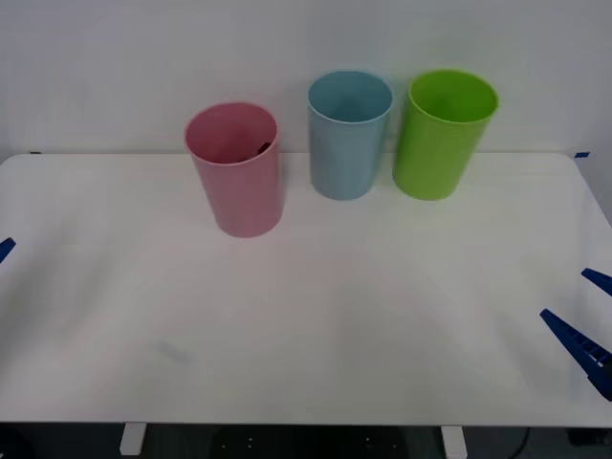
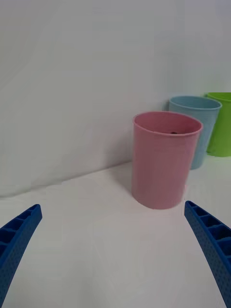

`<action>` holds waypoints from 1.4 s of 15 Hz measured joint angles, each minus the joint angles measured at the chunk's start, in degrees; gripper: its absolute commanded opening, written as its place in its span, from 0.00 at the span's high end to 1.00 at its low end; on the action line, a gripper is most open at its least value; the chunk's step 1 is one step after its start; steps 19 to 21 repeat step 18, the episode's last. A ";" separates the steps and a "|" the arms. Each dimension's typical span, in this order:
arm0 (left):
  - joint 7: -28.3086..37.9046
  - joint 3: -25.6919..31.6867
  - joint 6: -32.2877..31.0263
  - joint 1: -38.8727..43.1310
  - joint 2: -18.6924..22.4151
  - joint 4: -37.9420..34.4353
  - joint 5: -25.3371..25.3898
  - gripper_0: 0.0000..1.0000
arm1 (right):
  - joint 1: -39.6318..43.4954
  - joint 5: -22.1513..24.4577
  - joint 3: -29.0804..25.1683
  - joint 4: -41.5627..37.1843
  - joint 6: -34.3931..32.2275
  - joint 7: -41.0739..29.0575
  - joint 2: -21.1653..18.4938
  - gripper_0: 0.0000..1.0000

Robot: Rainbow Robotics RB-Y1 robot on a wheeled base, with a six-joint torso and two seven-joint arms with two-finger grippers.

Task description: Grasp the object on the table and drop it into the matching bin: aluminum can to the light blue bin, PET bottle to the pink bin.

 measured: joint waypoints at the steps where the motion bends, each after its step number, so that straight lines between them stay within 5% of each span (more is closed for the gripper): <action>1: -1.52 0.37 -0.53 1.51 0.04 0.00 0.15 0.00 | 0.00 0.00 0.00 0.00 0.00 0.00 0.00 0.00; 11: -9.81 0.61 -2.00 12.61 0.05 0.01 2.62 0.00 | 0.00 0.00 0.00 0.00 0.00 0.00 0.00 0.00; 21: -9.85 0.28 -2.08 15.37 -0.55 0.33 3.01 0.00 | 0.00 0.00 0.00 0.00 0.00 0.00 0.00 0.00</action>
